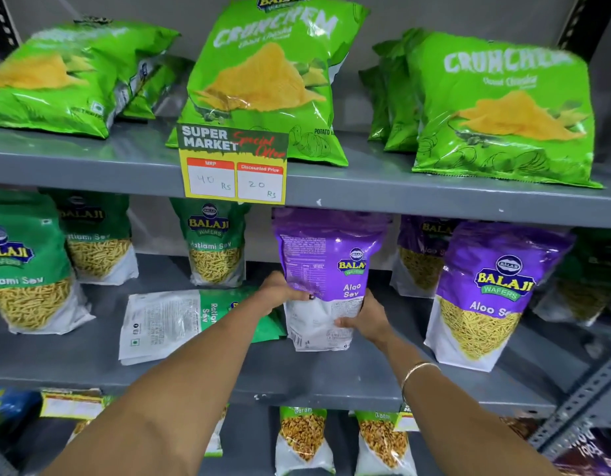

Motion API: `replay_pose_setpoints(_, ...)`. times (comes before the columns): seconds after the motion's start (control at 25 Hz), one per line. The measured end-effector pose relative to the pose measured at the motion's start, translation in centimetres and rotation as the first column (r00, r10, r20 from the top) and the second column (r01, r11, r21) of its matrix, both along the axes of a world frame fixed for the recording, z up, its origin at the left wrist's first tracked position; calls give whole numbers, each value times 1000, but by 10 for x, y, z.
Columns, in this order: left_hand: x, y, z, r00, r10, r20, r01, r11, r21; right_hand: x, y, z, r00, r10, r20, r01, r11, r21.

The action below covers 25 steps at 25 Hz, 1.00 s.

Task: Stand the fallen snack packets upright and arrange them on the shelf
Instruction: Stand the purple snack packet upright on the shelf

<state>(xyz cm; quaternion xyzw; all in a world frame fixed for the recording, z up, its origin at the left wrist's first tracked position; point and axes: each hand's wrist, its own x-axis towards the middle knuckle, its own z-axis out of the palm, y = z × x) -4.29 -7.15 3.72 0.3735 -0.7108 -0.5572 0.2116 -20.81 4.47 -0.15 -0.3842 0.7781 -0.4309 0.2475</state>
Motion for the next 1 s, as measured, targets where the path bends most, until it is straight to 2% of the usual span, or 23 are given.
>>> replay_pose_setpoints(0.12,12,6,-3,980,-105,166,91,992,91,-4,-1,3,999,-35,36,31,994,101)
replay_pose_setpoints(0.24,21,2,-9,952,-120,281,73,983,170,-1,3,4,969,-64,240,15,979,201)
replay_pose_setpoints(0.36,22,3,-11,935,-195,297,135,968,212,-8,1,-3,942,-24,335,-34,986,166)
replay_pose_setpoints(0.52,4,17,-15,979,-69,190,62,997,46,-7,16,5,921,230,315,-305,928,214)
replay_pose_setpoints(0.6,-7,22,-18,988,-70,135,67,997,29,0,17,6,862,312,399,-408,895,179)
replay_pose_setpoints(0.68,-13,24,-20,993,-56,107,52,998,43,7,14,0,861,362,359,-432,891,139)
replay_pose_setpoints(0.8,-15,19,-23,992,-25,120,22,999,29,6,10,-9,921,298,250,-326,943,75)
replay_pose_setpoints(0.92,-8,11,-23,973,-22,229,22,1000,2,-4,15,-3,921,284,267,-290,957,-16)
replay_pose_setpoints(1.0,-4,7,-22,968,-9,249,6,1000,15,-11,15,-3,922,271,278,-260,963,-76)
